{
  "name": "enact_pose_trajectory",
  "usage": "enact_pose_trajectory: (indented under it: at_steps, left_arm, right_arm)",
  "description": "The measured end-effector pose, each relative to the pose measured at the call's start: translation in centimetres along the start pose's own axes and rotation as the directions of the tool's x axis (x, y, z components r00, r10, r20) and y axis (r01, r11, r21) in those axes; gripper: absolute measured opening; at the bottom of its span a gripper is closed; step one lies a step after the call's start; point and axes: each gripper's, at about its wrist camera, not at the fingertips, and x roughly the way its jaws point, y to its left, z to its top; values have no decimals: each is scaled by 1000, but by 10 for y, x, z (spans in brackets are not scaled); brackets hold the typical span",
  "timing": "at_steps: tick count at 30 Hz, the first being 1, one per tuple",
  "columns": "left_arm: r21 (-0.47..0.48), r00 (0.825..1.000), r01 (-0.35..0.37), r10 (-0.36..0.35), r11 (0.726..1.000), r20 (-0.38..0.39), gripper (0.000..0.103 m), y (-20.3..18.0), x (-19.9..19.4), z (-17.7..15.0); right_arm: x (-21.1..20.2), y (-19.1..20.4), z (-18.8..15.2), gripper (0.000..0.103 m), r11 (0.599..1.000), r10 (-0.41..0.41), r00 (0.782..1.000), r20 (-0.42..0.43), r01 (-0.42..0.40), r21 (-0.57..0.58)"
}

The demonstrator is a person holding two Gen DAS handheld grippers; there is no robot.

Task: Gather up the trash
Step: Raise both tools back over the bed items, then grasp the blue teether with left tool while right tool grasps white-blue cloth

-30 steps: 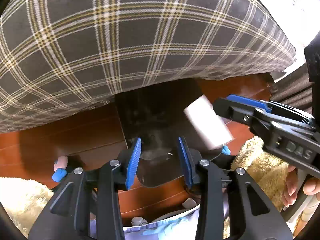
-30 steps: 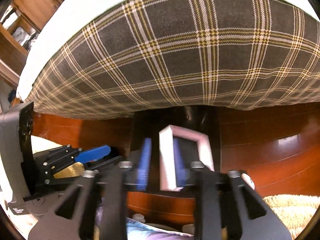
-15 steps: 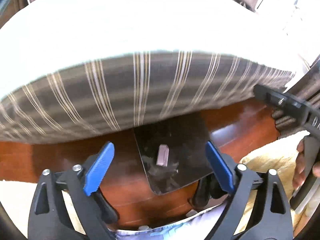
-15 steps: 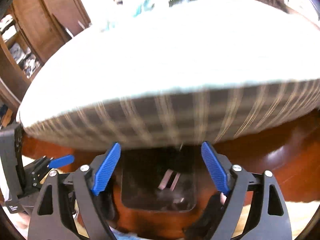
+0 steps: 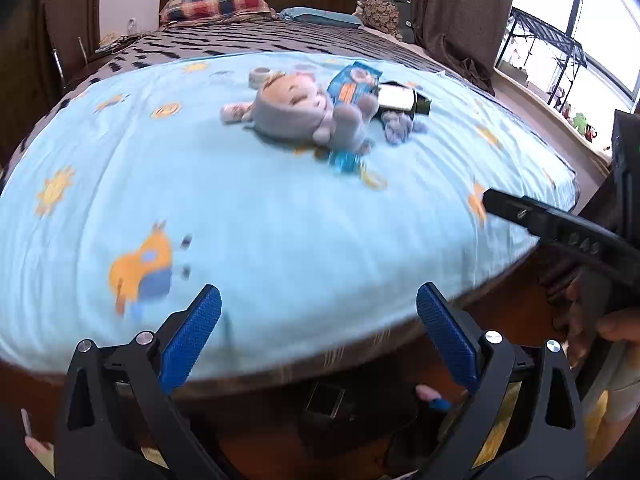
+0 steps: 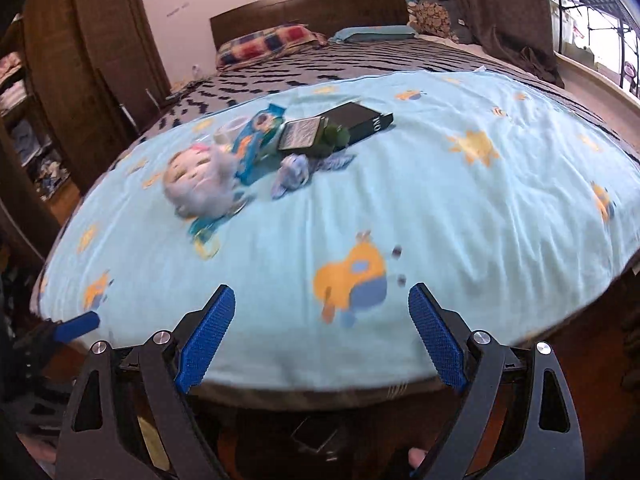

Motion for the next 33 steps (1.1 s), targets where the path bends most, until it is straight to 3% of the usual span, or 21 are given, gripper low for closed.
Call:
enact_pose_trajectory:
  at_steps: [4,6,12,15,22,27,29,33]
  left_arm:
    - [0,1000,8,-8,1000,2,92,-13,21,16]
    - [-5,1000,23,-23,1000,-9,83,-15,35,22]
    - [13,1000,20,-20,1000,-2,63,-23,60,38]
    - [12,1000,26,-26,1000,-2,56,-24,69,48]
    - [26,999,47,-47,999,-6,54,-29,85,62]
    - [42,1000,27,-27,999,-7,34,-31,91,66]
    - [41,1000,25,-25,999,-11,29,-29,90,65]
    - [33,999,35,-35,999,-16,29,-25,84,60]
  right_arm:
    - [20,3,13,89,1000,1,1000,-15,-1,-8]
    - [28,4,20,86,1000,10,1000,-15,-10,-11]
    - [60,17,39,54,997,55,997,-45,-57,-47]
    - [73,21,49,50,996,73,996,-52,-76,-47]
    - [98,22,68,48,996,78,995,-64,-81,-43]
    - [106,24,69,27,995,49,997,-53,-53,-85]
    - [104,24,67,24,994,45,998,-48,-49,-99]
    - [95,24,61,22,992,32,998,-50,-38,-124]
